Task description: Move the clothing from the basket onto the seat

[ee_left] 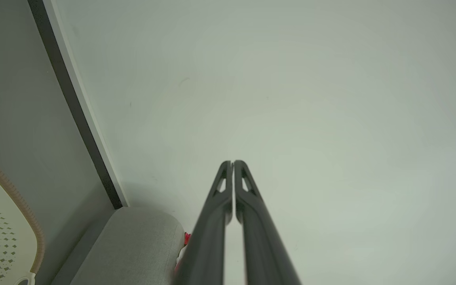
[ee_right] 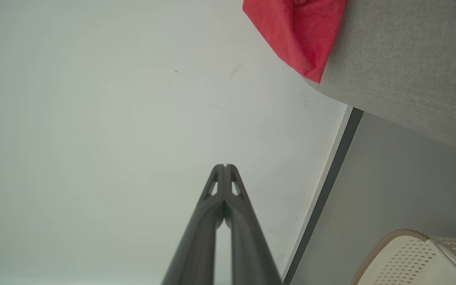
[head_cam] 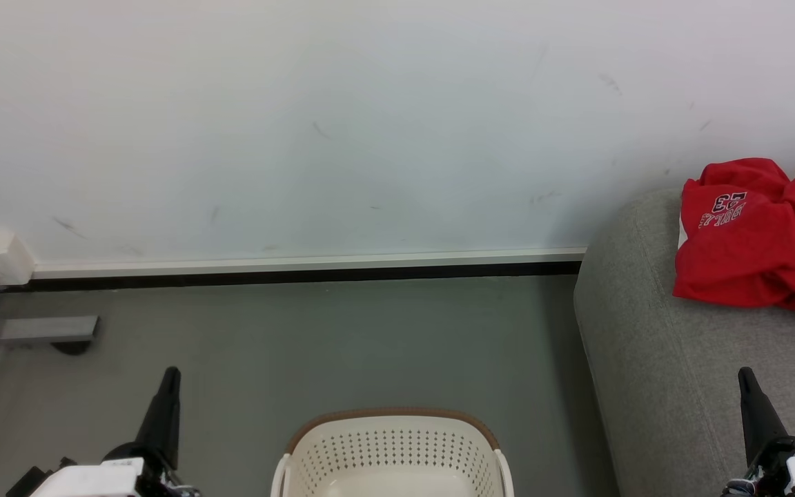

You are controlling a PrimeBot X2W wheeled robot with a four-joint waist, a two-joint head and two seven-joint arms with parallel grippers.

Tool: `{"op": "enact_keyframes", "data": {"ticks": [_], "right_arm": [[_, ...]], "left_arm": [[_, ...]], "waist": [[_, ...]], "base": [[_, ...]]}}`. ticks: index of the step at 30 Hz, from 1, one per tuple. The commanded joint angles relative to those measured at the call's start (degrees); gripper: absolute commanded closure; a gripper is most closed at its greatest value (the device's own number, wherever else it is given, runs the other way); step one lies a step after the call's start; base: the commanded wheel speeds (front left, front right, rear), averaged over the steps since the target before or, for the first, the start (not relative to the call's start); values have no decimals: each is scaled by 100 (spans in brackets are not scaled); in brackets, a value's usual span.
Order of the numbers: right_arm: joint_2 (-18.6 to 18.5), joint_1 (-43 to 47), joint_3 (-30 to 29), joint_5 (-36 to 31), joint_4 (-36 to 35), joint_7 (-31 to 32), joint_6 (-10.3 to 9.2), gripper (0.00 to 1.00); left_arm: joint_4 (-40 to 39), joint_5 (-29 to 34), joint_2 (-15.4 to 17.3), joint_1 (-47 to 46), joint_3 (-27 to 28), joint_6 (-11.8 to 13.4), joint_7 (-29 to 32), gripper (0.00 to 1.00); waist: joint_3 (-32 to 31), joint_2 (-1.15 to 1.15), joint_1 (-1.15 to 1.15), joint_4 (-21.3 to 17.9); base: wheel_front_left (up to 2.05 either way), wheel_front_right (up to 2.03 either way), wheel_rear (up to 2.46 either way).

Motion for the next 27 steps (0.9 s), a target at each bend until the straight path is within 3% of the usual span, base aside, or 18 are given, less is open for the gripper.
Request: {"op": "enact_keyframes", "data": {"ticks": [1,27], "right_arm": [[-44,-71,-22,12,-31,15,-14,100],[-44,-71,-21,12,-31,15,-14,100]], "left_arm": [[-23,-80,38,-40,12,-37,24,100],[-24,-81,38,-40,12,-37,23,100]], "waist": [[0,0,0,0],[0,0,0,0]], "base": [[0,0,0],[0,0,0]]}}
